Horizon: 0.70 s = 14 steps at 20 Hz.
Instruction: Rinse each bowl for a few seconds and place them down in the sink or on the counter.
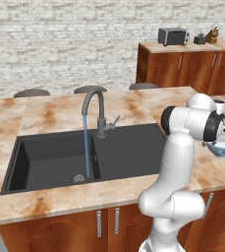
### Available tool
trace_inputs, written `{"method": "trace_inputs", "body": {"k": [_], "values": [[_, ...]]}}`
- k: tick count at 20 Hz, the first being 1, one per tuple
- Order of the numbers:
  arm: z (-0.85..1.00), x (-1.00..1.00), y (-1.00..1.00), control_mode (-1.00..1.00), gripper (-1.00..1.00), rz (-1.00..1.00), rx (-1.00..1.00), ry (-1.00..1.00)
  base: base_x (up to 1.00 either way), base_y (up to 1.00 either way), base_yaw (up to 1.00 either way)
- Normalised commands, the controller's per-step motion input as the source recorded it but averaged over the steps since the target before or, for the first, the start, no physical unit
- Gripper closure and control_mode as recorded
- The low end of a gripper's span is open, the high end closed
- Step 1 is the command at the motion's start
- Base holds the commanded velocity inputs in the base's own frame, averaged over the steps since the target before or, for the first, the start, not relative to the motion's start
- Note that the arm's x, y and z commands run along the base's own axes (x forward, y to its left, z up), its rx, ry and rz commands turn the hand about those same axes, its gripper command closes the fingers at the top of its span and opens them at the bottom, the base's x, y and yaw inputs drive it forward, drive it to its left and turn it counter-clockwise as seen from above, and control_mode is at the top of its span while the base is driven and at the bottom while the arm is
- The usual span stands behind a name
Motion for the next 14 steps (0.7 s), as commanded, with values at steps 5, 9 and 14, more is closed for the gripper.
{"method": "trace_inputs", "body": {"k": [5, 9, 14], "values": [[0.03, -0.3, 0.0, -1.0, 1.0, 0.03, -0.01, -0.02, 0.0, 0.0, 0.0], [0.05, -0.29, 0.12, -1.0, 1.0, 0.0, -0.08, -0.08, 0.0, 0.0, 0.0], [0.31, -0.24, 0.15, -1.0, 1.0, 0.06, -0.09, -0.07, 0.0, 0.0, 0.0]]}}
